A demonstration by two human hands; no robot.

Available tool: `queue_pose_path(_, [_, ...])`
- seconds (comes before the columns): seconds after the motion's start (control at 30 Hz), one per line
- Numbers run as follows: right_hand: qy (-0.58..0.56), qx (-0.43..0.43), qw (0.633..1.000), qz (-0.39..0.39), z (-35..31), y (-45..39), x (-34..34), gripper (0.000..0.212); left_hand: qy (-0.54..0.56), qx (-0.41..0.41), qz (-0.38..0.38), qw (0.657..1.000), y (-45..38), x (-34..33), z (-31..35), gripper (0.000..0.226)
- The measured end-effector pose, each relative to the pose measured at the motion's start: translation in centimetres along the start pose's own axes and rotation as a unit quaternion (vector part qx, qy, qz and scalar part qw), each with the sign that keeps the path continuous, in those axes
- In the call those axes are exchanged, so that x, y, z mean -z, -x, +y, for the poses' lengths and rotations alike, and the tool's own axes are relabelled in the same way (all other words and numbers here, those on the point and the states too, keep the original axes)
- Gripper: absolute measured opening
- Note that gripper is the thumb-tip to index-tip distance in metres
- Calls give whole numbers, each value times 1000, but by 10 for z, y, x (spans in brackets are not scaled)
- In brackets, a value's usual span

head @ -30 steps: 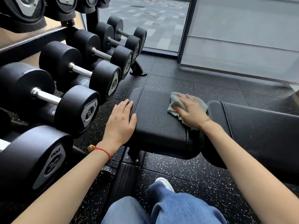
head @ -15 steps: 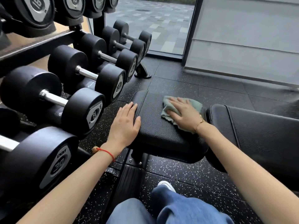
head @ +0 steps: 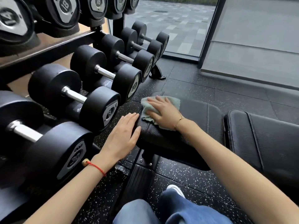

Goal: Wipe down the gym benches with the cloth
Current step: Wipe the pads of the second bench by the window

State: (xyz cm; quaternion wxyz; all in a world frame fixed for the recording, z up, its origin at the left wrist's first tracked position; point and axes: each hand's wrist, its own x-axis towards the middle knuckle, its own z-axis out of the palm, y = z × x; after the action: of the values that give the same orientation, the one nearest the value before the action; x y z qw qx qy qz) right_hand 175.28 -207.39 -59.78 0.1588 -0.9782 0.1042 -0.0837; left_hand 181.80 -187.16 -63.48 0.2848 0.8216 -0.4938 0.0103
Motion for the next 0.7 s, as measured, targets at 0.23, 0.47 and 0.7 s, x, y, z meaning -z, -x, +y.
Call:
queue_pose_path(0.23, [-35,34,999,-10,16,9,8,44,7,-5,-4,1000,14,1,-8,66])
queue_pose_path(0.47, [-6,-9,1000,-19,5,22,12,56,3,-11,-14,1000,12,3,-7,69])
queue_pose_path(0.7, [137,92,986,20,-27,122,-7,59,5,-18,-20,1000,12,5,-9,69])
